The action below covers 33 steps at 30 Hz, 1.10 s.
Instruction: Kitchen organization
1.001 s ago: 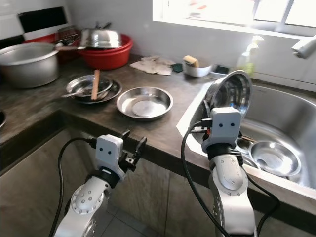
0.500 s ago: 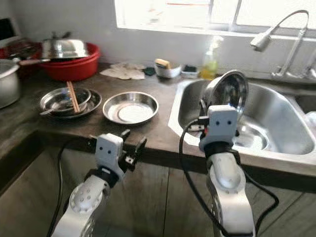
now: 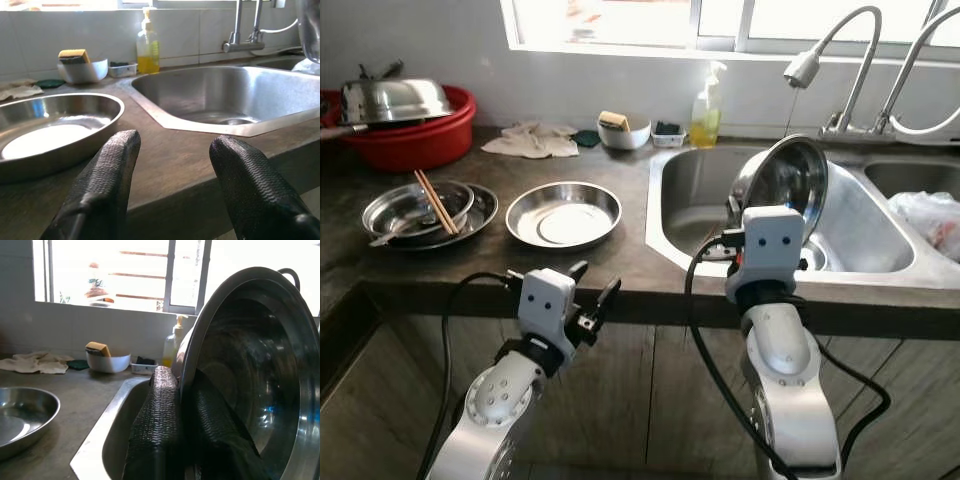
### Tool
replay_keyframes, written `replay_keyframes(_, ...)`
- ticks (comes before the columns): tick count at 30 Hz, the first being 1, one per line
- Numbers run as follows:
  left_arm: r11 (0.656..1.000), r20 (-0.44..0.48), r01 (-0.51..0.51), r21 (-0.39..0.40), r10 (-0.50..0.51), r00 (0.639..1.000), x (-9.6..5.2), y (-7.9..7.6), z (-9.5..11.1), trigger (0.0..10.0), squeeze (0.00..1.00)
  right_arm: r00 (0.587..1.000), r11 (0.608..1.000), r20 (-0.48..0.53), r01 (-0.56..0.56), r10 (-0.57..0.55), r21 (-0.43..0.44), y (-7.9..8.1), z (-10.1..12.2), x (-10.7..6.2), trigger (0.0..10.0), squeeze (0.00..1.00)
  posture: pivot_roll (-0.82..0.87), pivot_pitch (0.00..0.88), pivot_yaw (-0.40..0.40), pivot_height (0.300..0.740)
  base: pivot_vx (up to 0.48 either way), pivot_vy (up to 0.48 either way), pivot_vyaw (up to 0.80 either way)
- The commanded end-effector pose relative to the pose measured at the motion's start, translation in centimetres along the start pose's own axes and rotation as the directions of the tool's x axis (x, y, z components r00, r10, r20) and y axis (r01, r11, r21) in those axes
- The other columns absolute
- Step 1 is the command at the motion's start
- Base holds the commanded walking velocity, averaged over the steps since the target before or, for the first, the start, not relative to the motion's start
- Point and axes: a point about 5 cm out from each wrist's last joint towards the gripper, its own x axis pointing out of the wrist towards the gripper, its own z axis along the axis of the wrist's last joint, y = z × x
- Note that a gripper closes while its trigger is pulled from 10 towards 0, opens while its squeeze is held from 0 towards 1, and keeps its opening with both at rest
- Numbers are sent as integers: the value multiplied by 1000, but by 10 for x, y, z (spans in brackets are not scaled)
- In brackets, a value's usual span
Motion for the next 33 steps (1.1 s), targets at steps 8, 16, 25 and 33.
replay_keyframes(8,1000,3,7,30,-7,1000,3,-1,0,10000,0,1000,1000,-13,-21,21,4,2,1,5,10000,0,-12,0,-43,740,270,-391,0)
replay_keyframes(16,1000,-7,-1,28,1,1000,3,-3,-3,10000,0,1000,1000,-15,-20,20,3,1,1,8,10000,0,-13,0,-42,740,273,-392,0)
replay_keyframes(25,1000,-18,3,19,-2,1000,-1,-5,-5,10000,0,998,999,-37,-51,51,-7,1,-1,11,10000,0,-12,0,-42,740,291,-380,0)
replay_keyframes(33,1000,-26,-5,-5,5,1000,0,-7,-7,10000,0,989,992,-114,-105,98,-64,-5,-9,23,10000,0,-14,0,-48,740,48,-30,0)
